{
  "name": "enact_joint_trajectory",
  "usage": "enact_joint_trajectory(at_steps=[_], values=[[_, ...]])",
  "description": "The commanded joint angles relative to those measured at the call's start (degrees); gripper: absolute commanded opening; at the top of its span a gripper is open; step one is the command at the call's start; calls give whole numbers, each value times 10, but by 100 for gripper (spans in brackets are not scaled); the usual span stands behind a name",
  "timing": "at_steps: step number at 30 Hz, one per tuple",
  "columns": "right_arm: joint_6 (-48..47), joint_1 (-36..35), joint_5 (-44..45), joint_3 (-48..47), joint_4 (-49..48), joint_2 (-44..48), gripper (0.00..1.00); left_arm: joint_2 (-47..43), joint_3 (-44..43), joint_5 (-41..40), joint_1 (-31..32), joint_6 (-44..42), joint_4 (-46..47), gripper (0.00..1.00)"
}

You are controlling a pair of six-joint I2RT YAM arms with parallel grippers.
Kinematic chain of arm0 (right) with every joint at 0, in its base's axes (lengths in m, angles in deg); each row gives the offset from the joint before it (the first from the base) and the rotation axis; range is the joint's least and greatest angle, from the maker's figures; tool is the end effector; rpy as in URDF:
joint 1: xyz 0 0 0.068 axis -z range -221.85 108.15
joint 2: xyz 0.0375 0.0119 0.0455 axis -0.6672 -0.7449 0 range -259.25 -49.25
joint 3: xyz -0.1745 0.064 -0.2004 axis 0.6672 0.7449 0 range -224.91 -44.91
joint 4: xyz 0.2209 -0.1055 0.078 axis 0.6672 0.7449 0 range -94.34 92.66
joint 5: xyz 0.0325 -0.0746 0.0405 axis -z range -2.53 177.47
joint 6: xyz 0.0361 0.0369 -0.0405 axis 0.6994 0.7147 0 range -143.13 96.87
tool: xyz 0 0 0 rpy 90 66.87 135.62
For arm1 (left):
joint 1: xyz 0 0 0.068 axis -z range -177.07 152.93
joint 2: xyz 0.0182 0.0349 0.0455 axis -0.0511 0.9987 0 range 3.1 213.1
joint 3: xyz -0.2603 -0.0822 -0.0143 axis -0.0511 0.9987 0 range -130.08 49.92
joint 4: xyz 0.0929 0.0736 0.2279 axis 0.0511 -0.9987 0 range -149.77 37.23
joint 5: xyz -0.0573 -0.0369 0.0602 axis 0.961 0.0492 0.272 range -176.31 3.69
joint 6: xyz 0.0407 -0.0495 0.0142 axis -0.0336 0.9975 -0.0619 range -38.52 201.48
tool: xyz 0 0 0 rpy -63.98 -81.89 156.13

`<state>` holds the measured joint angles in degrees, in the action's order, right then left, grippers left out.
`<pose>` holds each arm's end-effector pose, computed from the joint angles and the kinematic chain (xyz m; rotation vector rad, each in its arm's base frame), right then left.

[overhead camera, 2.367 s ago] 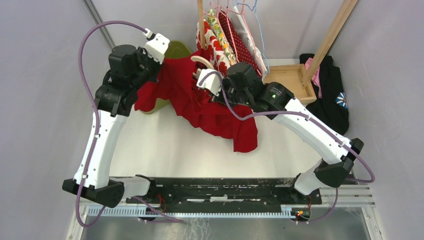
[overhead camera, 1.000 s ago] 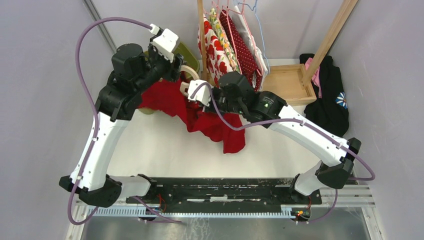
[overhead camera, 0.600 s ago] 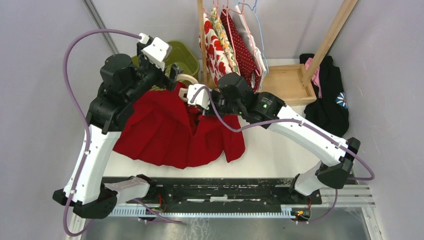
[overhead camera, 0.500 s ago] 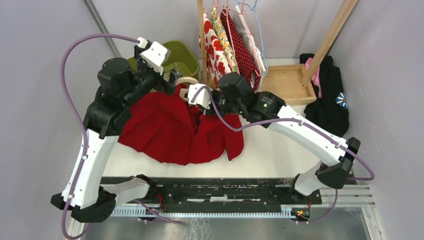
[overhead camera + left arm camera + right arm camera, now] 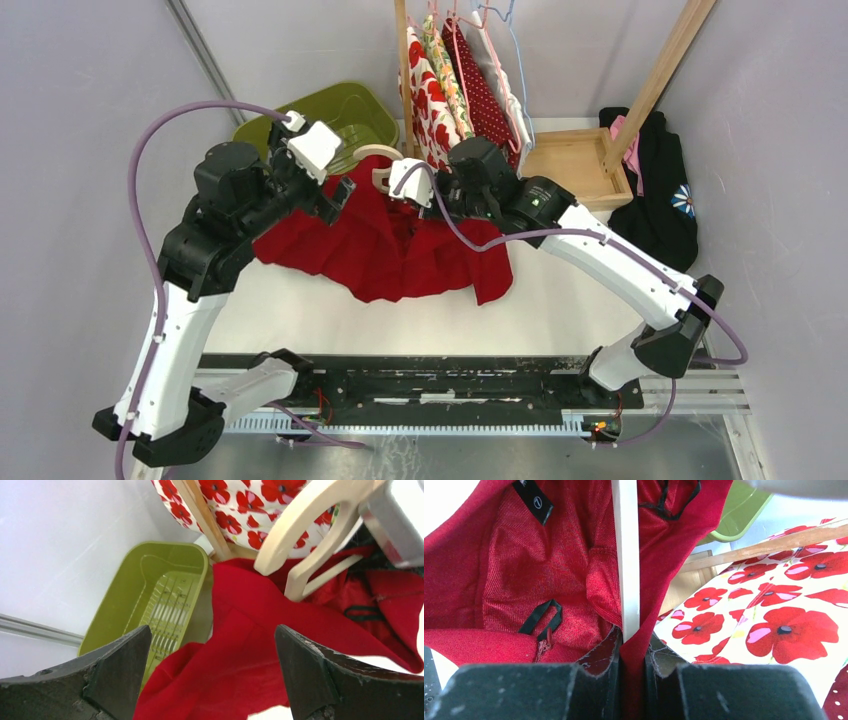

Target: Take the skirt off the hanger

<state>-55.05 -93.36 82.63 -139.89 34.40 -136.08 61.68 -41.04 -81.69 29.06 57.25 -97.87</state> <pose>0.2098 0.2709 0.4072 -1.4459 1.5453 0.2935 0.1553 -0.0809 0.4908 0.8149 1.5974 -0.0960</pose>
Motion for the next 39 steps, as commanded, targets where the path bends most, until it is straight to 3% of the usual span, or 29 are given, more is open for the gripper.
enact_joint_trajectory(at_steps=[1,13,25,27,28,32,33,39], values=[[-7,1,4,-6,-80,49,1,17,-20,25,-4,-39,-53,99],[0,19,-12,16,-77,80,0,90,-65,140,-66,-65,-50,99],[-13,20,2,11,-74,85,1,105,32,301,-69,-36,-37,99],[-14,21,4,10,-74,84,1,102,41,302,-69,-36,-34,87],[-13,21,4,10,-74,83,1,102,43,299,-68,-36,-35,75],[-12,22,5,13,-76,81,1,101,36,295,-69,-31,-26,9],[-12,22,6,12,-76,81,1,100,35,290,-69,-27,-21,4],[-5,22,37,12,-92,78,0,96,32,280,-69,-5,-3,3]])
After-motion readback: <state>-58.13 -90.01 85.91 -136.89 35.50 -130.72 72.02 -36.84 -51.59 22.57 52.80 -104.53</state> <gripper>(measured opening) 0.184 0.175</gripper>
